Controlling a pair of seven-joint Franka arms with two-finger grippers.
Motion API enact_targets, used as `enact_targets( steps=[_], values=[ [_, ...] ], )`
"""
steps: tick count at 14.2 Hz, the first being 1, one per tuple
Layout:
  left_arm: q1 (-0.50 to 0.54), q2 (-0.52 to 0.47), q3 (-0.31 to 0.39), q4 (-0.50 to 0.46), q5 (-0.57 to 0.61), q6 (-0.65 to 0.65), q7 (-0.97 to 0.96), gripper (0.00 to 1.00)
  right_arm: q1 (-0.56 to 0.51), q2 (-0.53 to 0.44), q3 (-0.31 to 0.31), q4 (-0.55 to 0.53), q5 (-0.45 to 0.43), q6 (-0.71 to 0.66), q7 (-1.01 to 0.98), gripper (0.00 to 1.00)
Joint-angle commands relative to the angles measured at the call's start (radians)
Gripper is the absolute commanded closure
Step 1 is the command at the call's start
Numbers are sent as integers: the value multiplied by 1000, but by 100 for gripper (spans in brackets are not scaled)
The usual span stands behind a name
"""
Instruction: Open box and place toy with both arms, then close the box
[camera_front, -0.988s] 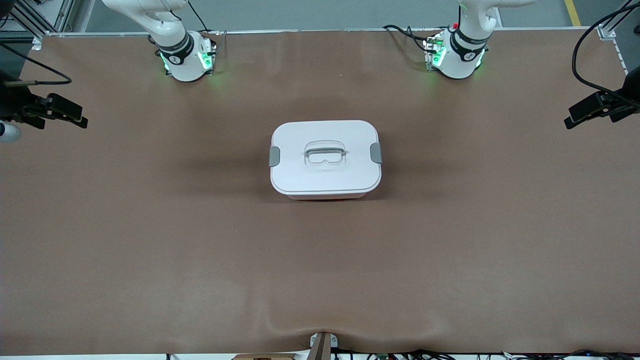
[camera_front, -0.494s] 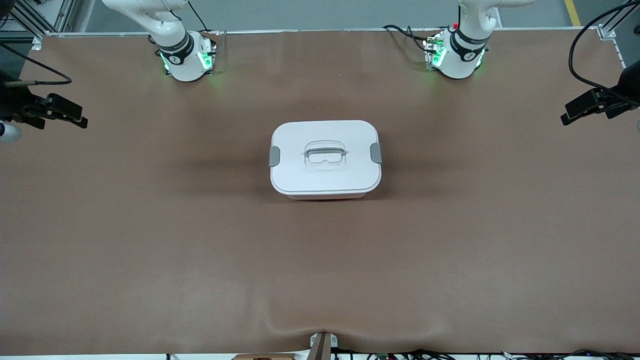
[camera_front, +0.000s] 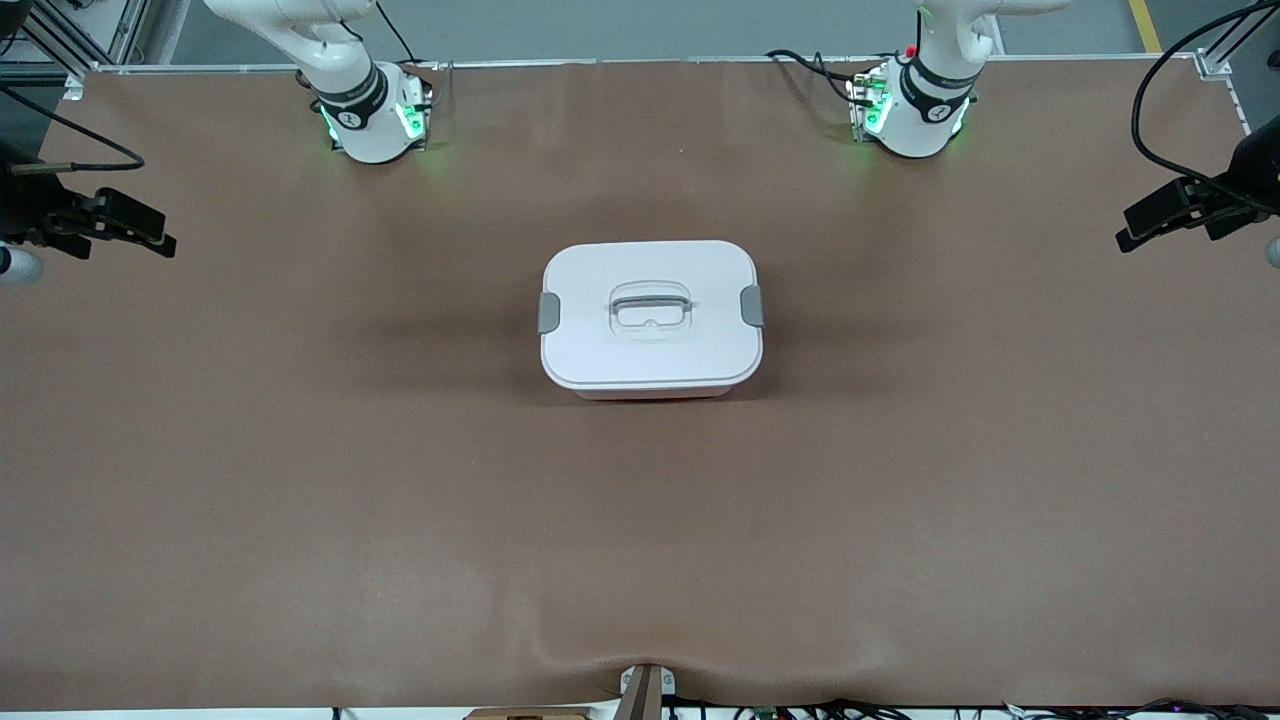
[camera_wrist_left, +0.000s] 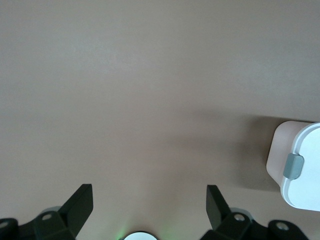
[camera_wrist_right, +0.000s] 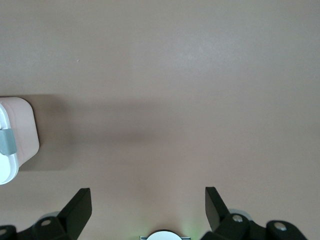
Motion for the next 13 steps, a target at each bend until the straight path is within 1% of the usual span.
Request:
enact_targets(
  steps=[1, 6, 8, 13],
  values=[
    [-4, -14, 2, -12, -5, 9, 3, 0, -9, -18, 4, -19, 7, 10, -5, 0],
    [-4, -1, 2, -7, -5, 9, -2, 0, -9, -18, 4, -19, 7, 10, -5, 0],
    [-7, 15, 2, 25, -5, 6, 1, 0, -11, -18, 4, -17, 7, 10, -5, 0],
    [-1, 20, 2, 27, -13, 4, -2, 0, -8, -17, 4, -14, 7, 8, -5, 0]
  ],
)
